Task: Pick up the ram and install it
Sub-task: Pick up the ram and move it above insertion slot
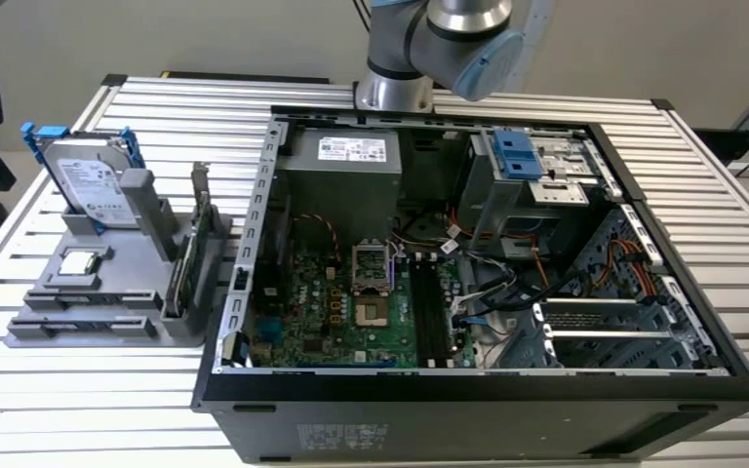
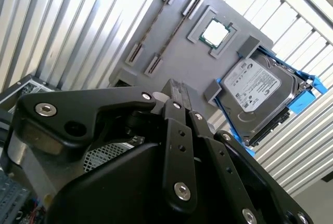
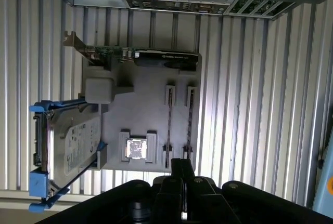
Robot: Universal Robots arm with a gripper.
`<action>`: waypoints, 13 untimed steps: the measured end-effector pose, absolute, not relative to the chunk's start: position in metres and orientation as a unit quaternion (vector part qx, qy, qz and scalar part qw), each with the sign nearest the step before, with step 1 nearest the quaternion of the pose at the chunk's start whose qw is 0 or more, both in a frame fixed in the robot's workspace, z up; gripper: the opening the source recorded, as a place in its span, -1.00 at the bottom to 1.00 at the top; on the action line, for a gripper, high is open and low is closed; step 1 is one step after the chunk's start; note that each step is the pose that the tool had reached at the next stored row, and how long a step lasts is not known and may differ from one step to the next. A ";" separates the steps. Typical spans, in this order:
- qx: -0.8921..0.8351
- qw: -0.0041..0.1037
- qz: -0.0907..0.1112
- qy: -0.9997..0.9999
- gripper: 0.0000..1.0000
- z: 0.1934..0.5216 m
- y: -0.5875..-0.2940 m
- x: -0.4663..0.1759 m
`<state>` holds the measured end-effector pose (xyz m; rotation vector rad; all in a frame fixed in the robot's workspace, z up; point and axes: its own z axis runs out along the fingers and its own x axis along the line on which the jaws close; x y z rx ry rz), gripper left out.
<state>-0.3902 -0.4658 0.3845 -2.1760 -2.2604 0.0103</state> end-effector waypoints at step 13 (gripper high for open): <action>-0.692 0.002 0.003 -0.721 1.00 0.384 -0.466 -0.390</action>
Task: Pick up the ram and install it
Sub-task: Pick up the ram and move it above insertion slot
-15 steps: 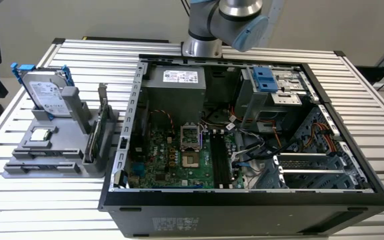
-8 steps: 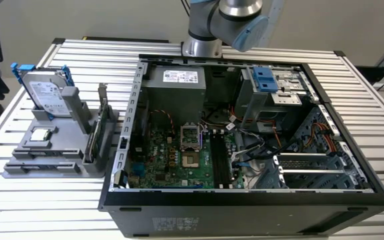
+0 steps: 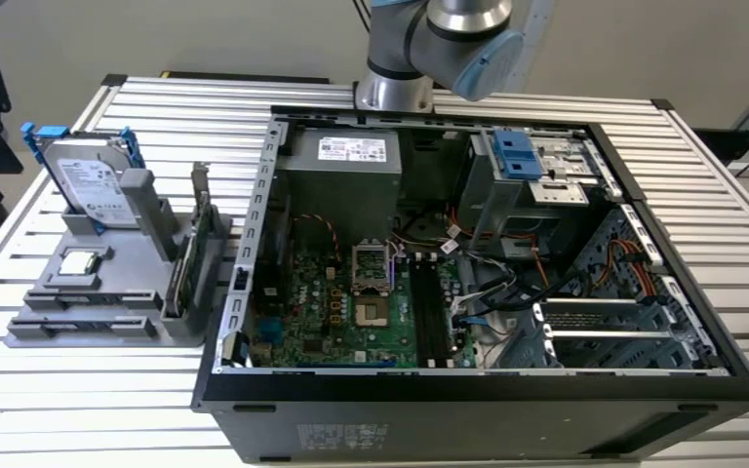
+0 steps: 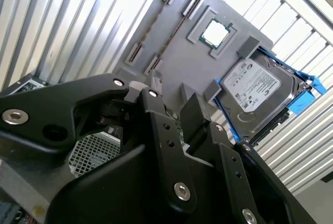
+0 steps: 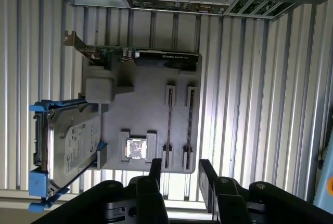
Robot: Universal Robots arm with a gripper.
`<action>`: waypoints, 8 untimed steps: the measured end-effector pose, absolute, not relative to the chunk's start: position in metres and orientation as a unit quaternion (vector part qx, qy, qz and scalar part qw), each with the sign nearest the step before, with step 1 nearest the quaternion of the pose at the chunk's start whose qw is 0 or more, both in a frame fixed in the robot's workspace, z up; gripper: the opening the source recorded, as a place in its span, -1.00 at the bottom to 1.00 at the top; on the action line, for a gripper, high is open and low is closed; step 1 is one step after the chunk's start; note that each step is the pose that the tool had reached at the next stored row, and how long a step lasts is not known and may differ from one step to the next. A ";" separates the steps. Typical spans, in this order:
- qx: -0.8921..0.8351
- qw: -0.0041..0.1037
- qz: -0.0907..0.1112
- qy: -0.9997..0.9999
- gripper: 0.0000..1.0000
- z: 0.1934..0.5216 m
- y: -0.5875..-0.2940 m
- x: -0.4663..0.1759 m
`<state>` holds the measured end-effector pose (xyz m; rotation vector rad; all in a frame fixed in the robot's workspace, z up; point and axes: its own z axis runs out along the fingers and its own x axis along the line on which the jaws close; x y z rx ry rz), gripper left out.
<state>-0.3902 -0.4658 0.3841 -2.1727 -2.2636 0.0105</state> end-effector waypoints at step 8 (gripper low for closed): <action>-0.693 0.002 0.003 -0.721 1.00 0.379 -0.466 -0.390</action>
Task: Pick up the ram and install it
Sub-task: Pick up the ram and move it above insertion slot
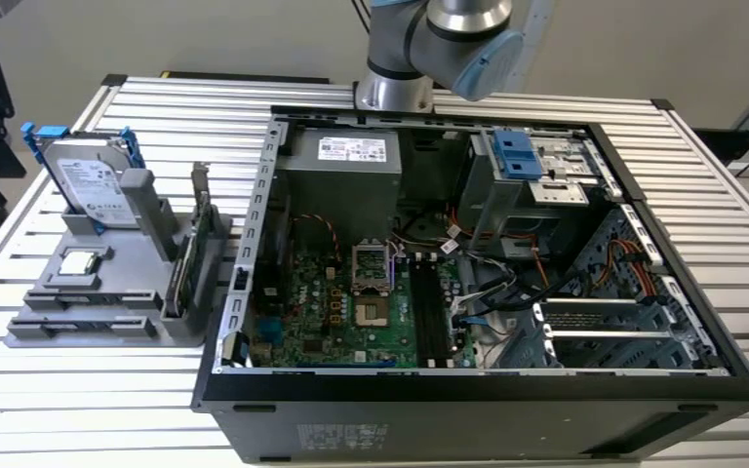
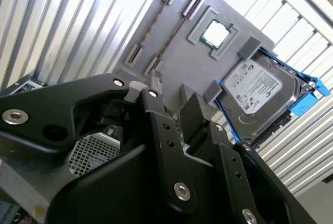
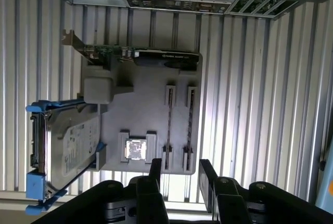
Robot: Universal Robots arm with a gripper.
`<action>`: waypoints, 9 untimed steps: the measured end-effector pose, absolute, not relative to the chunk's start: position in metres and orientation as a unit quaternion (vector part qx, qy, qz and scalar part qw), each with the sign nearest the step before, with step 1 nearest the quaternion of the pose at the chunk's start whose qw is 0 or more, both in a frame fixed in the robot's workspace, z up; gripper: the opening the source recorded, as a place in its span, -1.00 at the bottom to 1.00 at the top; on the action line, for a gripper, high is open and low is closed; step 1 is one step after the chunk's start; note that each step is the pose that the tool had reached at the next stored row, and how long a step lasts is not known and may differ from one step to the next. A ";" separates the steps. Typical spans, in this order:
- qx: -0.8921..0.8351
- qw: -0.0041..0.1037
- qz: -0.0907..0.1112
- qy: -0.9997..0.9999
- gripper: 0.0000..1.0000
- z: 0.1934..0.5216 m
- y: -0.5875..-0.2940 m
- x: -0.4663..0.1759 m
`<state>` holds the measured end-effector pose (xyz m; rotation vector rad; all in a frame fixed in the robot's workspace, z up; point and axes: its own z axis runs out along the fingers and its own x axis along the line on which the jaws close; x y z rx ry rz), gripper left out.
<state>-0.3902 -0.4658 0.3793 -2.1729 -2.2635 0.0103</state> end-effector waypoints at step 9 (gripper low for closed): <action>-0.692 0.002 0.003 -0.721 1.00 0.374 -0.467 -0.390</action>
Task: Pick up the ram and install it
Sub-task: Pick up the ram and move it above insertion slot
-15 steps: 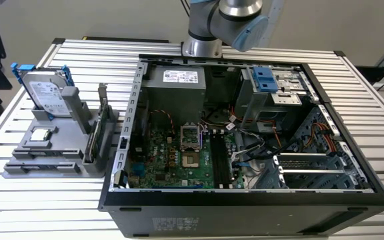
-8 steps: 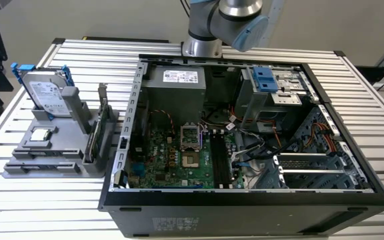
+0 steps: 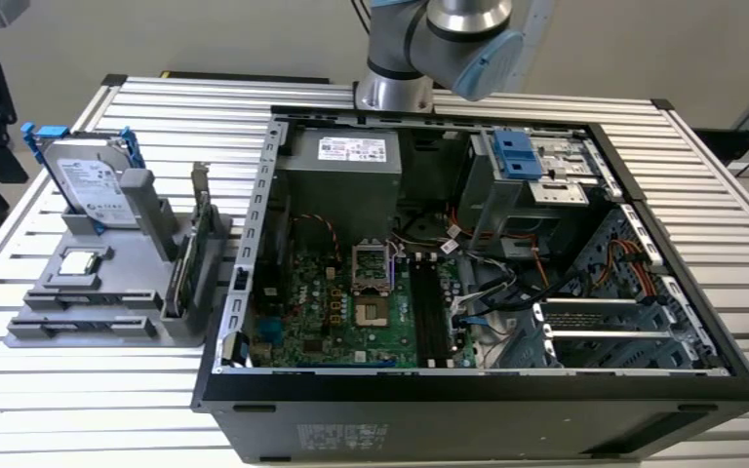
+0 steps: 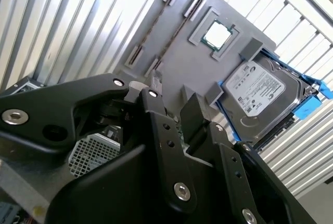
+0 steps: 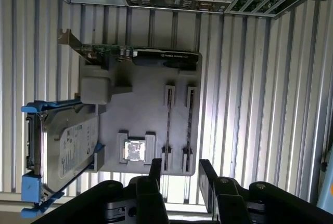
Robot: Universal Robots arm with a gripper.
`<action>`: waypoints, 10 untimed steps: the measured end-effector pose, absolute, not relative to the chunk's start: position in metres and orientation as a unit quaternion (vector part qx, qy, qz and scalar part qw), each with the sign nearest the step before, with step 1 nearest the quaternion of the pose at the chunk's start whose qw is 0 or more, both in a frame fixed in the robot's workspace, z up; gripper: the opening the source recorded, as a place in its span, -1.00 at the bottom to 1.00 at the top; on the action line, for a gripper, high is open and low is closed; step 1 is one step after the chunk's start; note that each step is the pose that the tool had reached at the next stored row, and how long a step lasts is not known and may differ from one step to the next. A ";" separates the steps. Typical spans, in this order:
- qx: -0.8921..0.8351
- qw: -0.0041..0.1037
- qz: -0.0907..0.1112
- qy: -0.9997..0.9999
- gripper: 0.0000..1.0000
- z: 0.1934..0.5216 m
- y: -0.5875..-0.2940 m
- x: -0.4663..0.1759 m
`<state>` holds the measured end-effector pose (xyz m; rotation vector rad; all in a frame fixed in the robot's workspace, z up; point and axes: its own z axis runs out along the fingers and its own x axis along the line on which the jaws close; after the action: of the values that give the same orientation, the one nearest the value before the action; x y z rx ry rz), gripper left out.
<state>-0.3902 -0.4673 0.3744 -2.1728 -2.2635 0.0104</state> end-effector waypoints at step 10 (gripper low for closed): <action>-0.692 0.002 0.003 -0.721 1.00 0.369 -0.468 -0.390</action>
<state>-0.3902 -0.4681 0.3691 -2.1728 -2.2636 0.0102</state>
